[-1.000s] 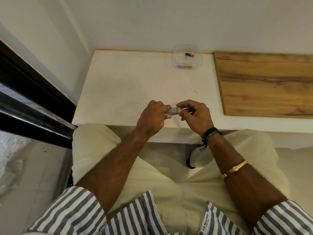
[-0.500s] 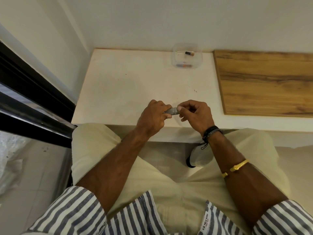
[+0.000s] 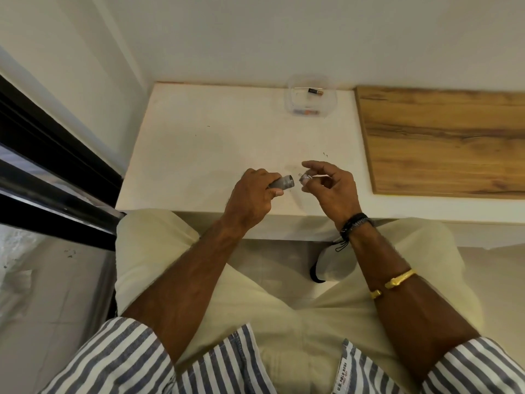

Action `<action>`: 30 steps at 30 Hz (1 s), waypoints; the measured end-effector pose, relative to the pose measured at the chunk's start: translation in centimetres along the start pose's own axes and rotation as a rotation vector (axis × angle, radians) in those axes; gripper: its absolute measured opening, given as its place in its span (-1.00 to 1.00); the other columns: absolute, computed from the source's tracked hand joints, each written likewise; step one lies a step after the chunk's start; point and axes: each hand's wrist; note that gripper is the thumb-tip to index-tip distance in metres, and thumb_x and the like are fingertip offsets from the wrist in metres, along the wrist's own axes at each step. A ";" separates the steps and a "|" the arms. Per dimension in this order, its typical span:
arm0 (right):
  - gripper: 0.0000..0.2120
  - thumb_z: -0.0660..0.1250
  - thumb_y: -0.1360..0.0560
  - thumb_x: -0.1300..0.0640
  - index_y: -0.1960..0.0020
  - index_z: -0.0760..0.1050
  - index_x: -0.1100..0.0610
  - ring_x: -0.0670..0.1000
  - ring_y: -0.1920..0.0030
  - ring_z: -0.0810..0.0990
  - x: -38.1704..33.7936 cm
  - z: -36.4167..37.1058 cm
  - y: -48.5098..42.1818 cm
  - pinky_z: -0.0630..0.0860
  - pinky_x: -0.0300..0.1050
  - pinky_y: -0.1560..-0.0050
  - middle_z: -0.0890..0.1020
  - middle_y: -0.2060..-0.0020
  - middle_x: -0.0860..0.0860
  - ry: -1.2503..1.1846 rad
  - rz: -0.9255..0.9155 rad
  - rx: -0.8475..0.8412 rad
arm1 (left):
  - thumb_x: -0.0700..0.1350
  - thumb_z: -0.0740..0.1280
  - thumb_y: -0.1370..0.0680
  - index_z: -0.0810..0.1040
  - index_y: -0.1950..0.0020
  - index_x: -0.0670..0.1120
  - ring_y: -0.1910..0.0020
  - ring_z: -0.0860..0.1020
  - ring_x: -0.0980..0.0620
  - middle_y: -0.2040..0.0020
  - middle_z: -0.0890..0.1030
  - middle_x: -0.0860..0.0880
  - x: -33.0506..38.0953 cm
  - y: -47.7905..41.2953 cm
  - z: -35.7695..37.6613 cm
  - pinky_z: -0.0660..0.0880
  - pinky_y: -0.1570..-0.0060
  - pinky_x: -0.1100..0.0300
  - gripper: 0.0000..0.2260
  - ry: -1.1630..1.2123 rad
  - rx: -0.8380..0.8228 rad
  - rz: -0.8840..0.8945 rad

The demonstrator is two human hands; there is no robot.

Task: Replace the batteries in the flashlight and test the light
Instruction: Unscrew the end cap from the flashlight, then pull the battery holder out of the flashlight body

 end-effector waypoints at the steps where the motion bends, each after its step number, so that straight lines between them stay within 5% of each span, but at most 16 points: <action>1: -0.71 0.46 -0.50 0.24 -0.22 0.66 0.07 0.13 -0.03 0.71 0.1 -0.1 -0.1 0.65 0.16 -0.15 0.71 -0.04 0.09 -0.028 0.026 0.024 | -0.10 0.36 -0.58 0.61 -0.16 -0.12 0.11 0.47 -0.04 0.07 0.64 -0.09 0.0 0.0 0.0 0.48 0.09 0.01 -0.81 0.013 0.010 -0.006; 7: -0.81 0.45 -0.47 0.24 -0.06 0.70 0.08 0.09 0.00 0.73 0.9 -0.2 -0.8 0.64 0.15 -0.17 0.75 0.02 0.03 -0.036 0.093 0.149 | -0.10 0.38 -0.56 0.61 -0.15 -0.12 0.14 0.54 -0.09 0.09 0.66 -0.10 0.1 -0.1 -0.1 0.53 0.09 -0.07 -0.80 0.055 0.094 -0.002; 17: -0.85 0.55 -0.44 0.03 0.04 0.69 0.06 -0.13 0.17 0.69 3.8 -0.2 -4.2 0.68 -0.18 0.08 0.71 0.18 -0.15 0.106 0.118 0.395 | -0.14 0.40 -0.55 0.61 -0.14 -0.09 0.13 0.58 -0.05 0.08 0.67 -0.07 -0.6 -0.2 0.3 0.54 0.08 0.00 -0.82 0.114 0.120 -0.035; 25: -0.83 0.52 -0.47 0.02 0.03 0.70 0.11 -0.06 0.14 0.67 4.3 0.5 -5.3 0.52 -0.30 0.11 0.74 0.12 -0.04 0.322 0.060 0.425 | -0.14 0.40 -0.55 0.61 -0.15 -0.09 0.15 0.56 -0.04 0.08 0.67 -0.06 -0.6 0.3 -0.4 0.53 0.10 0.04 -0.81 0.117 0.116 -0.036; 30: -0.87 0.51 -0.47 0.08 0.03 0.70 0.12 -0.02 0.18 0.67 4.7 0.4 -5.3 0.65 -0.06 0.02 0.74 0.11 -0.01 0.380 0.059 0.392 | -0.13 0.39 -0.55 0.61 -0.15 -0.10 0.16 0.55 -0.05 0.10 0.66 -0.06 -0.5 0.3 -0.2 0.52 0.11 0.00 -0.82 0.116 0.108 -0.042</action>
Point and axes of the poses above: each hand's wrist, its own y-axis away from the middle knuckle, its own z-axis out of the palm, x = y × z
